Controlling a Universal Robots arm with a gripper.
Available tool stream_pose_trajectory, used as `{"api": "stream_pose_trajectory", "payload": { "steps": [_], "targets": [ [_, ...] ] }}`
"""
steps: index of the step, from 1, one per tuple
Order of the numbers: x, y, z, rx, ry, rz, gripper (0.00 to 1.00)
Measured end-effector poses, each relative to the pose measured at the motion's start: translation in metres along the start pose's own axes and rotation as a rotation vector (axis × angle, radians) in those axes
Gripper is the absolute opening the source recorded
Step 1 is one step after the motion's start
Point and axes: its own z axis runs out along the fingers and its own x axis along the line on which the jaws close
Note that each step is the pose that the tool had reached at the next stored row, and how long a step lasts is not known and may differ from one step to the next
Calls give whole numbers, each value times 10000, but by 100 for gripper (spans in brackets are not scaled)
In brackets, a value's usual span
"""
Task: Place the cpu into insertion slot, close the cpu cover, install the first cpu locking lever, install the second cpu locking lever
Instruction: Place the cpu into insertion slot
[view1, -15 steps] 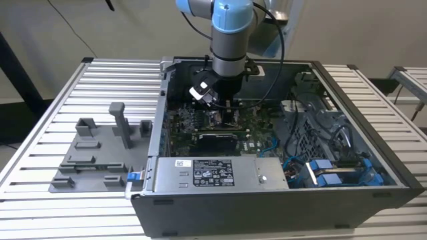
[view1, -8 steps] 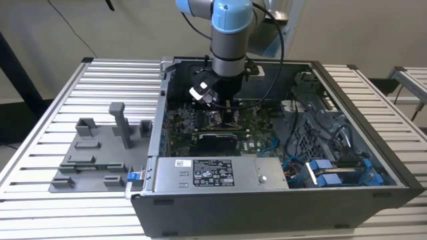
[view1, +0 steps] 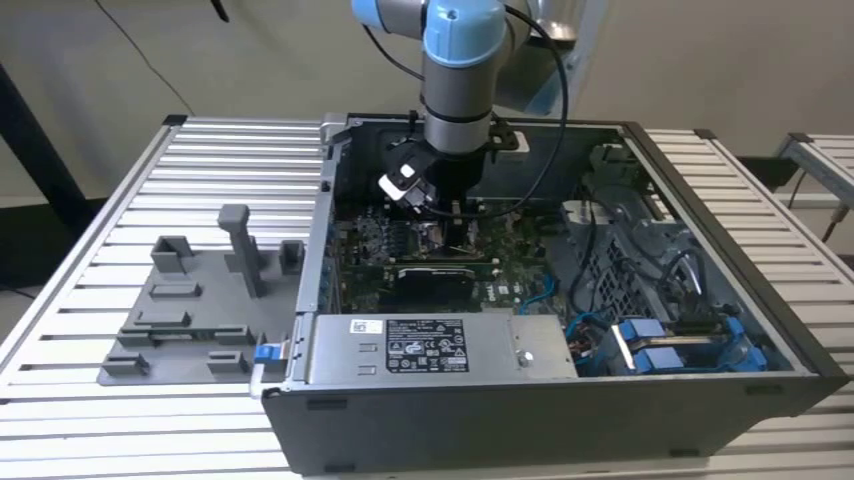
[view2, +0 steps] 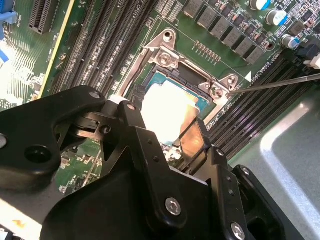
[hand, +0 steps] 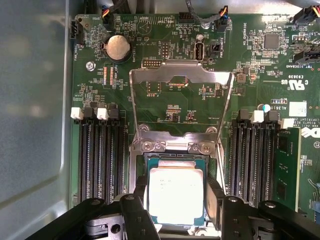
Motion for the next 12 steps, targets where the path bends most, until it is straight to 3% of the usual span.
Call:
{"api": "stream_pose_trajectory", "payload": {
  "steps": [12],
  "targets": [
    [-2,1,-1,2,-2,1,55]
  ]
}}
